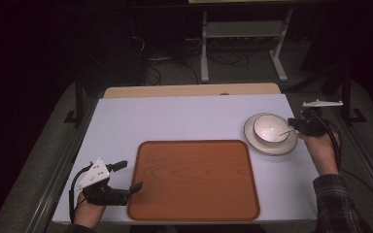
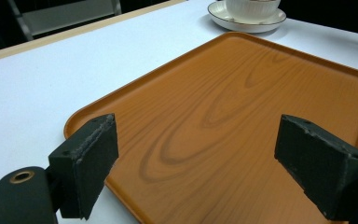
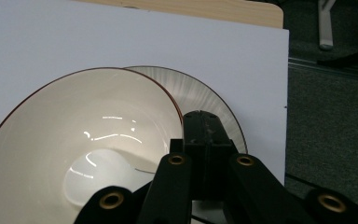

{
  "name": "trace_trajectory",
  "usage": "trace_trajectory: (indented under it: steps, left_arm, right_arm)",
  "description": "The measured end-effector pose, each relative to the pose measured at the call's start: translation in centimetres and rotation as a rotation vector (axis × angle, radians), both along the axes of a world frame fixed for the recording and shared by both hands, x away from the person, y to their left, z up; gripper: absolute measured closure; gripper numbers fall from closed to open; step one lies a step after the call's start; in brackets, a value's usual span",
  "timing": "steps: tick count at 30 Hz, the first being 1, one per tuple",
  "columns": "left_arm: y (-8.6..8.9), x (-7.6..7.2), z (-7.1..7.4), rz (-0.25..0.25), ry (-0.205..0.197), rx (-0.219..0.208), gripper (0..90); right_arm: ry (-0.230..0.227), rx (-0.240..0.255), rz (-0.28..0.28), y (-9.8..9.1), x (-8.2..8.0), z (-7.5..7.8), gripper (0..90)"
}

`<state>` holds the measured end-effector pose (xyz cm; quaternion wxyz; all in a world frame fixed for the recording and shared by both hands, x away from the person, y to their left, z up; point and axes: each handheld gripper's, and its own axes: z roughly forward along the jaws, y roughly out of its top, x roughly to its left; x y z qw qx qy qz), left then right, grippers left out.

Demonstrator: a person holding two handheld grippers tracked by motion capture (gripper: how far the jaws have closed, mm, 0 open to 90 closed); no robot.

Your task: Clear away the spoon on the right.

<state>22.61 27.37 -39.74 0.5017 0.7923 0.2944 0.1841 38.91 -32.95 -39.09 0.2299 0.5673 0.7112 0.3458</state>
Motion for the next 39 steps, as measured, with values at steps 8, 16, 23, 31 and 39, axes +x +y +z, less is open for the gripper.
trace_trajectory:
  steps: [8, 16, 23, 31, 39]
  left_arm:
    - [-0.1, 0.0, 0.0, -0.002, 0.001, -0.001, 12.8]
    - [-0.1, 0.1, -0.1, -0.002, 0.002, -0.002, 12.8]
    - [-0.2, 0.0, 0.0, -0.007, -0.002, -0.002, 12.8]
    - [-0.2, 0.0, 0.0, -0.010, -0.001, 0.000, 12.8]
    - [-0.2, 0.0, 0.0, -0.011, -0.001, 0.001, 12.8]
  right_arm:
    - [-0.039, 0.013, -0.015, -0.1, -1.1, 0.2, 89.3]
    - [-0.116, 0.015, -0.021, 0.2, -2.9, 2.0, 62.1]
    - [-0.141, 0.032, -0.048, -0.3, -4.9, 2.4, 43.5]
    - [-0.130, 0.090, -0.084, -1.1, -5.5, 0.9, 37.7]
    - [-0.084, 0.103, -0.074, -0.9, -4.3, -1.0, 36.7]
